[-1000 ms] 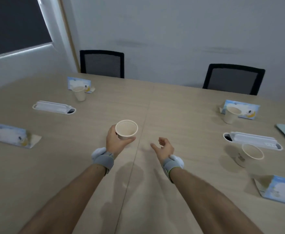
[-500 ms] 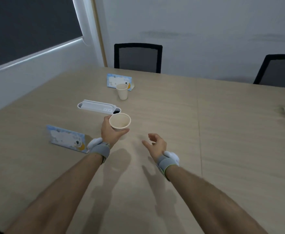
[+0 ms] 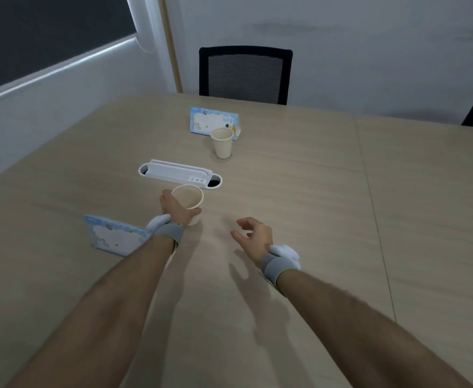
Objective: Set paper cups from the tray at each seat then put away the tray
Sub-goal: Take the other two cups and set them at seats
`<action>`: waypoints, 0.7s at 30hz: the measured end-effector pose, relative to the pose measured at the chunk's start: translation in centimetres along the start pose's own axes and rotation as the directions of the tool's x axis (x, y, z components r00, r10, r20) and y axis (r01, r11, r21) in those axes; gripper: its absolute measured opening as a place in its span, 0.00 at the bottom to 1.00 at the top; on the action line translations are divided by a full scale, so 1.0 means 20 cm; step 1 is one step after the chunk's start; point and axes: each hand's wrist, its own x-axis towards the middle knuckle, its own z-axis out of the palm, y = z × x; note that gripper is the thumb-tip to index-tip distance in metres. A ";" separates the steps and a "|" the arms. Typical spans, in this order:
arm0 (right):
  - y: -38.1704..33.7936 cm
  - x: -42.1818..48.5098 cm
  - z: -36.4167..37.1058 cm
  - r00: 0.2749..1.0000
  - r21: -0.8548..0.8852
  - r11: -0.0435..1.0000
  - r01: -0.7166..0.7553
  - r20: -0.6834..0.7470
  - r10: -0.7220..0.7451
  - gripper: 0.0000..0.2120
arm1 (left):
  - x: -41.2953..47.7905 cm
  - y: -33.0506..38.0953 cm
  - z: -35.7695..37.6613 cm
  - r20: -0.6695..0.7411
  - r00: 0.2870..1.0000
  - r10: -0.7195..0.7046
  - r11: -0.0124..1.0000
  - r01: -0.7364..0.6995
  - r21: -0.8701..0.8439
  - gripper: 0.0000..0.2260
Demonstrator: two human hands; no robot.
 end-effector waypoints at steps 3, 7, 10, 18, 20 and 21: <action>0.00 0.04 0.02 1.000 -0.014 1.000 -0.003 0.007 0.003 0.16 | 0.06 -0.04 0.01 0.030 0.998 -0.063 0.997 0.061 0.052 0.36; 0.00 0.06 0.03 1.000 -0.006 1.000 -0.018 0.004 0.018 0.16 | 0.08 -0.06 0.01 0.038 0.992 -0.118 0.992 0.116 0.053 0.36; 0.00 0.08 0.04 1.000 -0.014 1.000 -0.014 -0.003 0.013 0.16 | 0.10 -0.06 0.00 0.067 0.989 -0.128 0.991 0.124 0.056 0.38; -0.03 0.08 0.03 1.000 -0.033 0.999 0.004 -0.020 -0.005 0.16 | 0.04 -0.06 -0.09 0.089 0.990 -0.108 0.992 0.101 0.078 0.45; -0.04 0.07 0.00 1.000 -0.042 0.999 0.008 -0.023 -0.009 0.16 | 0.01 -0.03 -0.13 0.067 0.995 -0.073 0.995 0.067 0.079 0.44; -0.05 0.06 -0.02 1.000 -0.047 0.999 0.007 -0.025 -0.008 0.16 | -0.01 -0.02 -0.15 0.053 0.997 -0.057 0.996 0.054 0.067 0.41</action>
